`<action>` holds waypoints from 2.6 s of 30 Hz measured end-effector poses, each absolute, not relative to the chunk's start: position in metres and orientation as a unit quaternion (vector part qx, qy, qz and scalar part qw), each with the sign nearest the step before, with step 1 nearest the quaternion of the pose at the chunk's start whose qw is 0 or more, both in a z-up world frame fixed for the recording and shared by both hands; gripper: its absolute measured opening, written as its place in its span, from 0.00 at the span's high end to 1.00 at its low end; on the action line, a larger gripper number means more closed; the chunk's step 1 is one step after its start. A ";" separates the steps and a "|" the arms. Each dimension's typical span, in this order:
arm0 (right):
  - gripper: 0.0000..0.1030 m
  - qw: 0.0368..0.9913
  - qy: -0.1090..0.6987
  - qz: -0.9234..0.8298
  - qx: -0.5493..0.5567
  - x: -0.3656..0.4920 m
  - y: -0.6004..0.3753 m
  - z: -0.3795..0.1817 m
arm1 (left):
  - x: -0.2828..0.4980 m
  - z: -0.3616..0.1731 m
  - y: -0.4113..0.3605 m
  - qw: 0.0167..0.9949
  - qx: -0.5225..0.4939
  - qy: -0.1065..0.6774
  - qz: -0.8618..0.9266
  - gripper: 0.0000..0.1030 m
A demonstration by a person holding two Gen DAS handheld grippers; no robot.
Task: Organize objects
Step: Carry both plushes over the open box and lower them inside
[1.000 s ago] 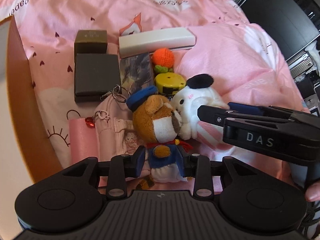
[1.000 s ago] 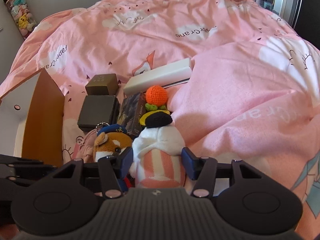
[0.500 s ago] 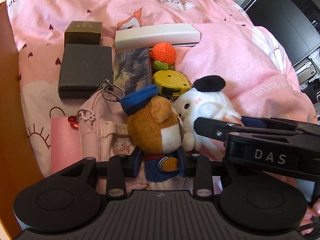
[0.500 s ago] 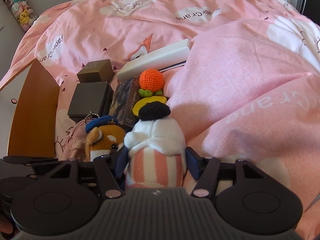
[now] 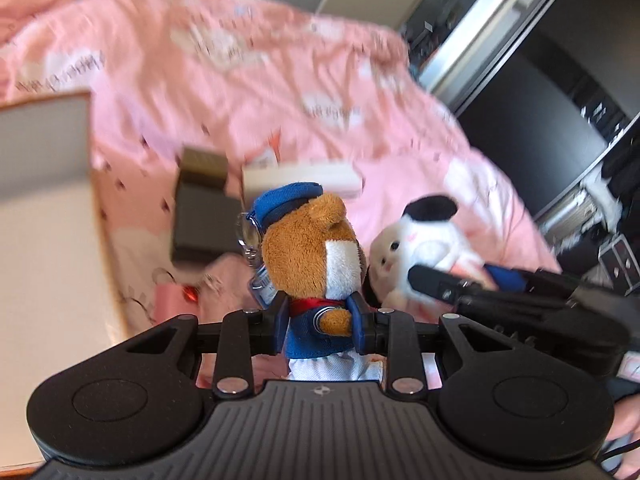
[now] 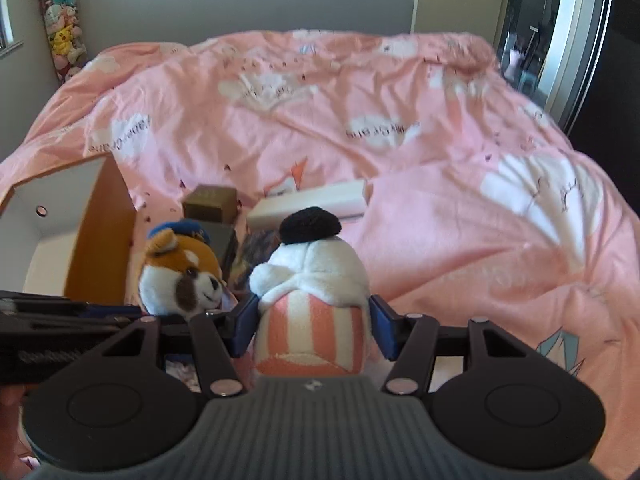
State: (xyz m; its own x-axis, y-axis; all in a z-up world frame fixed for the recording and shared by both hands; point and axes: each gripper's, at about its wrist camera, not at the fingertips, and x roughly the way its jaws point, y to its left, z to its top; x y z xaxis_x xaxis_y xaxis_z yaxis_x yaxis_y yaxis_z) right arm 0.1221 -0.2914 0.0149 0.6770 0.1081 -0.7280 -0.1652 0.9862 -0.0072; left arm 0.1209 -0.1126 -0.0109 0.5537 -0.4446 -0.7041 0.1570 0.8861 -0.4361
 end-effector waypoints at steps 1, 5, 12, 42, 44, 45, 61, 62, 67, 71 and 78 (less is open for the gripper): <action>0.41 0.917 0.388 0.082 -0.036 0.119 -0.286 0.020 | 0.118 -0.004 -0.107 0.870 -0.165 0.432 -0.171 0.66; 0.42 0.925 0.360 0.118 -0.041 0.110 -0.258 0.040 | 0.106 0.021 -0.078 0.885 -0.170 0.405 -0.153 0.66; 0.42 0.931 0.309 0.190 -0.043 0.102 -0.199 0.063 | 0.090 0.042 -0.016 0.891 -0.203 0.392 -0.110 0.66; 0.42 0.849 0.391 0.297 -0.197 0.111 -0.061 -0.056 | 0.110 -0.064 0.077 0.790 -0.235 0.566 -0.033 0.66; 0.41 0.845 0.391 0.296 -0.213 0.109 -0.059 -0.057 | 0.110 -0.067 0.073 0.787 -0.226 0.573 -0.030 0.66; 0.40 0.843 0.394 0.297 -0.213 0.109 -0.060 -0.057 | 0.110 -0.069 0.068 0.788 -0.215 0.576 -0.029 0.66; 0.32 0.807 0.428 0.338 -0.226 0.103 -0.074 -0.042 | 0.103 -0.075 0.057 0.791 -0.194 0.580 -0.022 0.66; 0.33 0.806 0.427 0.343 -0.226 0.102 -0.076 -0.040 | 0.103 -0.075 0.056 0.791 -0.194 0.579 -0.022 0.66; 0.46 0.800 0.435 0.348 -0.221 0.104 -0.085 -0.033 | 0.099 -0.073 0.060 0.794 -0.202 0.573 -0.020 0.66; 0.53 0.797 0.441 0.355 -0.209 0.108 -0.087 -0.029 | 0.098 -0.072 0.065 0.797 -0.214 0.564 -0.026 0.57; 0.54 0.793 0.431 0.369 -0.220 0.114 -0.081 -0.030 | 0.095 -0.069 0.070 0.801 -0.230 0.551 -0.040 0.57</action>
State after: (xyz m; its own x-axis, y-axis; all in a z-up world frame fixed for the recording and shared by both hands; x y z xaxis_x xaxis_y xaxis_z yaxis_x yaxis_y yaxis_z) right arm 0.1145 -0.0812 -0.0296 0.3561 0.3965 -0.8462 -0.7757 0.6304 -0.0310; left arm 0.0948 0.0699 -0.0692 0.3903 -0.3173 -0.8643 -0.1893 0.8910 -0.4126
